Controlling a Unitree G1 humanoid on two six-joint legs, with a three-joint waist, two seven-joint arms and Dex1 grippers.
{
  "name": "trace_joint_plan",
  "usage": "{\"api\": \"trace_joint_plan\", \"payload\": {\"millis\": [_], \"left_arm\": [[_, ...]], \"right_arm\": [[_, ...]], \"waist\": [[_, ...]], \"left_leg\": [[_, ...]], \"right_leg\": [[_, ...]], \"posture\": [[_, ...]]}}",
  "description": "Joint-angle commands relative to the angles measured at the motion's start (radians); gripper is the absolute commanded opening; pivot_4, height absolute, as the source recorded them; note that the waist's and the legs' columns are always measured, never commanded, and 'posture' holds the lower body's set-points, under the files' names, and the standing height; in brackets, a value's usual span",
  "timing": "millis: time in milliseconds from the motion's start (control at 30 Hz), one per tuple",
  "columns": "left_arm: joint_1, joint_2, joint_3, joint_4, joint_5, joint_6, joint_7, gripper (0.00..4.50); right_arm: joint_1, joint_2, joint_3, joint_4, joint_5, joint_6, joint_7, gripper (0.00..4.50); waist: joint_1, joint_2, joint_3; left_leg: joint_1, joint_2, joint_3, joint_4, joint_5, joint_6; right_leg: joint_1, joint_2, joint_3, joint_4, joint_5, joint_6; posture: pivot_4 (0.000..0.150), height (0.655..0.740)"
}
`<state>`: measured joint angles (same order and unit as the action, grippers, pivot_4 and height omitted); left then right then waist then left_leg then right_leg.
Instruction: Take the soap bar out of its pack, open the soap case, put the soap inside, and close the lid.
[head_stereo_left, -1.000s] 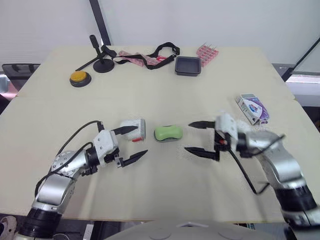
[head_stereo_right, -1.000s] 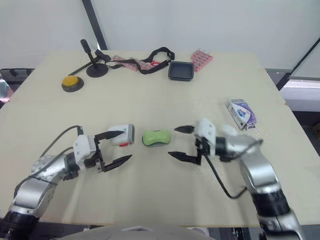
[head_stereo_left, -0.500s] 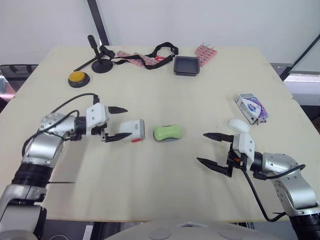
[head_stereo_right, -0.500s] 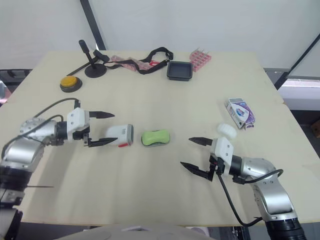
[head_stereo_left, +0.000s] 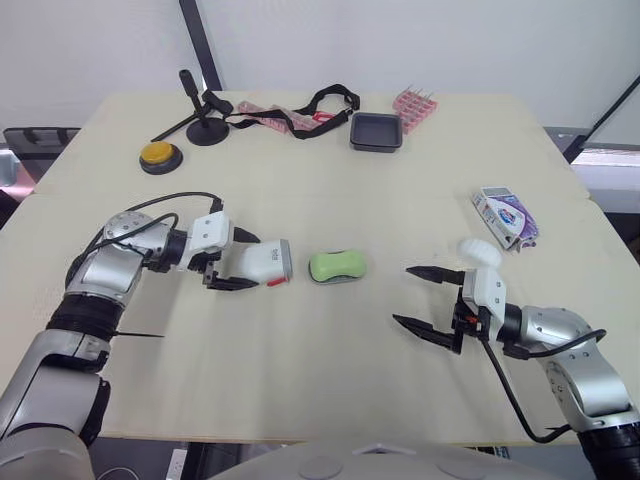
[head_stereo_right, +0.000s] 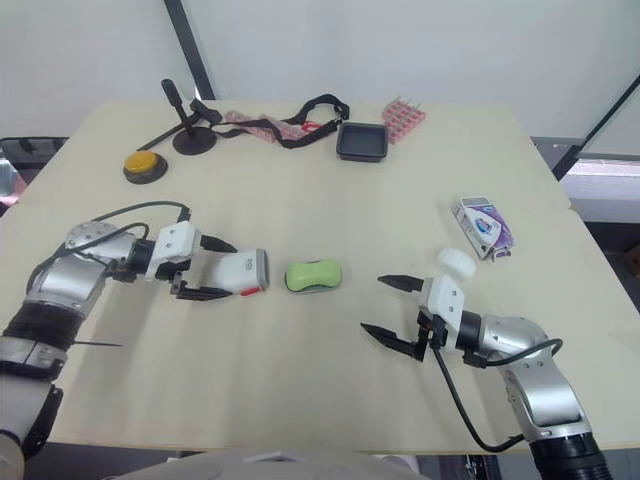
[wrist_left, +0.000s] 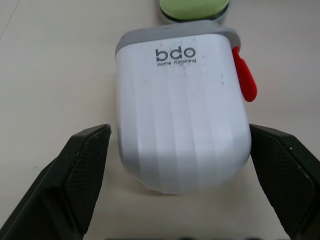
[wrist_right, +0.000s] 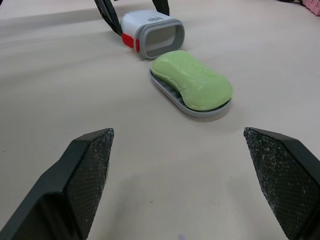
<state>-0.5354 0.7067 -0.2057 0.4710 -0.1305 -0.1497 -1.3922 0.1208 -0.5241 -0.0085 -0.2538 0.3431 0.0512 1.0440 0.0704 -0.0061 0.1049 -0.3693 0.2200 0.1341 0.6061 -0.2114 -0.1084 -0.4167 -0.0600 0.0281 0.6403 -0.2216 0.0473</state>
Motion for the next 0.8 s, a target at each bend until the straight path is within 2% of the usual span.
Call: {"api": "trace_joint_plan", "payload": {"millis": [33,800], "left_arm": [[-0.020,-0.021,0.011,0.012,0.015,-0.019,0.032,4.50],[0.001,-0.073,0.016,0.018,0.021,-0.049,0.083,4.50]], "right_arm": [[-0.001,-0.021,-0.018,-0.032,0.019,-0.014,-0.007,4.48],[-0.001,-0.030,0.001,-0.018,0.021,-0.018,-0.020,4.48]], "waist": [[0.002,0.000,0.000],[0.007,0.000,0.000]], "left_leg": [[0.000,0.000,0.000,0.000,0.000,0.000],[-0.001,0.000,-0.001,0.000,0.000,0.000]], "right_leg": [[0.000,0.000,0.000,0.000,0.000,0.000],[0.000,0.000,0.000,-0.001,0.000,0.000]], "posture": [[0.150,0.7400],[0.150,0.7400]]}}
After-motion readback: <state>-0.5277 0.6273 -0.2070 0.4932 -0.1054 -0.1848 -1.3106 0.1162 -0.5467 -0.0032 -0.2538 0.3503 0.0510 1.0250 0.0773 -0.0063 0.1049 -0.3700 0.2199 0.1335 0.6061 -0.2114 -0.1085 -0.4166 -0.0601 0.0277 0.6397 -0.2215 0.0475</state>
